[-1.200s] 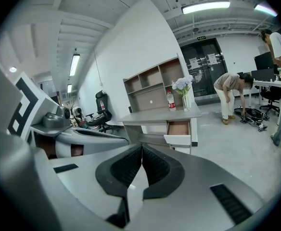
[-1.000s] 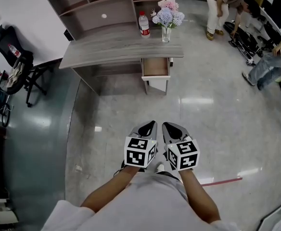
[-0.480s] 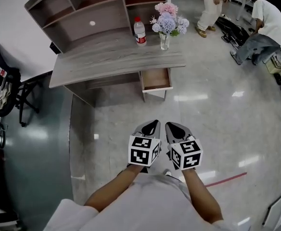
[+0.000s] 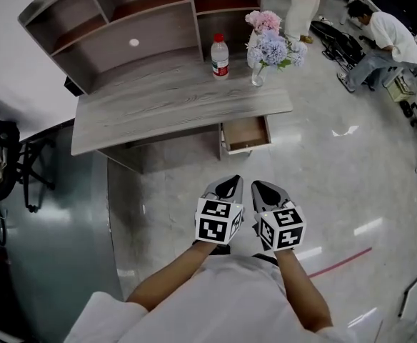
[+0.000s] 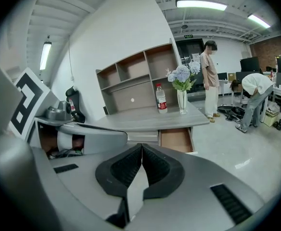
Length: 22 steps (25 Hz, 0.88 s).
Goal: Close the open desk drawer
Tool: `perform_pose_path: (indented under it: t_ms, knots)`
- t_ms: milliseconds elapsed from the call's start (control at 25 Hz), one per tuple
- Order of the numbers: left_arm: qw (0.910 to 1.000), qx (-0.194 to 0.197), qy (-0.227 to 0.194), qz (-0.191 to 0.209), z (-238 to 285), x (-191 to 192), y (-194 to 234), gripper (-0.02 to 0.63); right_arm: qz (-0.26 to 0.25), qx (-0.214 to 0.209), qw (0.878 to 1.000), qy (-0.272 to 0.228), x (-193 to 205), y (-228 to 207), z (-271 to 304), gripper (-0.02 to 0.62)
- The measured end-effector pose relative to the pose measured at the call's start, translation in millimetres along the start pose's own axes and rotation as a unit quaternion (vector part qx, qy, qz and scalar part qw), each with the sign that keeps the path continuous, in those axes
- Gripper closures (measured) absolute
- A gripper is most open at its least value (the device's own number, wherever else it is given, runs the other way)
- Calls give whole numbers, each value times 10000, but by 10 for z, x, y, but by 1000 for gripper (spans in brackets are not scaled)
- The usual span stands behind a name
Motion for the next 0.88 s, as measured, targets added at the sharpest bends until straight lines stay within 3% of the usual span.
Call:
perform_pose_path:
  t_ms: [240, 400, 640, 880]
  knots:
    - [9998, 172, 37, -3, 30, 125, 413, 600, 21, 186, 9998, -81, 4, 169, 308, 594]
    - [9995, 306, 52, -21, 155, 192, 466, 601, 312, 227, 9992, -113, 53, 120, 418, 594]
    - [9984, 478, 228, 182, 369, 338, 444, 601, 873, 239, 9956, -225, 117, -160, 599, 594]
    - [9990, 286, 289, 211, 754, 379, 575, 601, 1530, 129, 9879, -236, 196, -594, 942, 592]
Point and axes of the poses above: the fingertips, and each gripper's own axes: z forward along the fingers, y to its left, x out of its underside, the point moved 6 cm from there along -z, backward along the fingers, and after that the axes turned 15 degrees about z, right-handed, at the moved point
